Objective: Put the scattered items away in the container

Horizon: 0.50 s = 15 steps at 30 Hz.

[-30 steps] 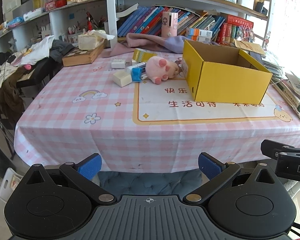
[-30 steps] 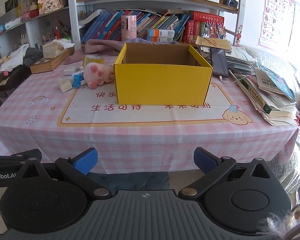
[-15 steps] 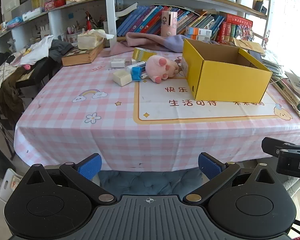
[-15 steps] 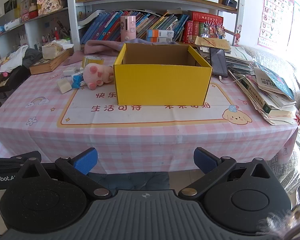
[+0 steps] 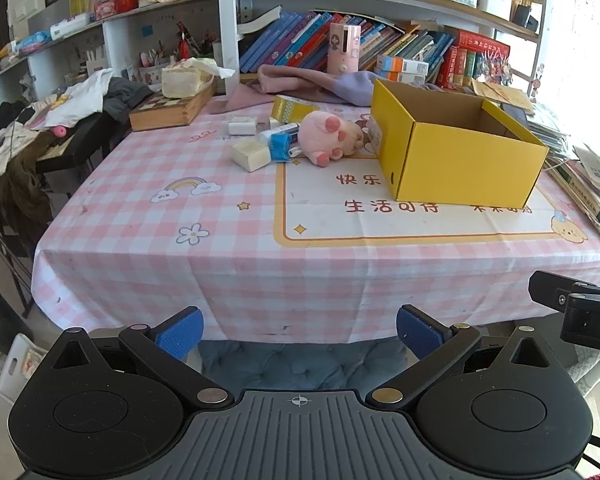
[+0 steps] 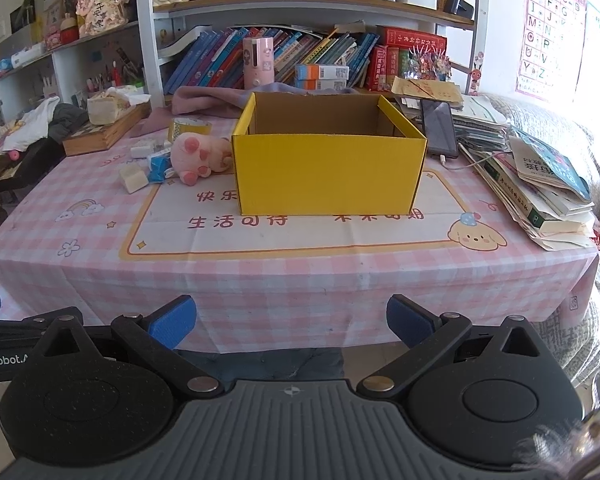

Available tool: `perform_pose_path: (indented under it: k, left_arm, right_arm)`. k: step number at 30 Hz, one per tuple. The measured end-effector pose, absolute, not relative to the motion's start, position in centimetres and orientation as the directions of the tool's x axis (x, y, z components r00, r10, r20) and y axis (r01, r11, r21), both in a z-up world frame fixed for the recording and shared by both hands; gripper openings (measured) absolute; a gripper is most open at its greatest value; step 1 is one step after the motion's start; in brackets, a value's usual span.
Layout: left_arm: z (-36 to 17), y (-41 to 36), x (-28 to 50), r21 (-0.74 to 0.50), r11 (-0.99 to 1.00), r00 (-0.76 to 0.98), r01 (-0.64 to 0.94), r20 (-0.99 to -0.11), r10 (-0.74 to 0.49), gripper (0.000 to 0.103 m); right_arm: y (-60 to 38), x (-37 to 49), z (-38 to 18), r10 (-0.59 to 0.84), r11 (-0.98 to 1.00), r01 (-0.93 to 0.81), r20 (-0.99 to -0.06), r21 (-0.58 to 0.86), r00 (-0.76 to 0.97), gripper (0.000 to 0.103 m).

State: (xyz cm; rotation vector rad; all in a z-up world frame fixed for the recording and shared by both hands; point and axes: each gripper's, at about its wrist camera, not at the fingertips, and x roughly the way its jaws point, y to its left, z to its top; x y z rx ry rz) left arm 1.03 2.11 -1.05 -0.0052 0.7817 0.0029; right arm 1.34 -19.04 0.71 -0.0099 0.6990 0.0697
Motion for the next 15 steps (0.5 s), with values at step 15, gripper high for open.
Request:
perform_pose_path:
  k: [15]
  left_arm:
    - [-1.18, 2.94, 0.77, -0.017, 1.000, 0.710, -0.010, -0.704, -0.005, 0.103]
  right_arm:
    - [-18.43, 1.14, 0.46, 0.067, 0.997, -0.070, -0.647, 0.022, 0.759, 0.101]
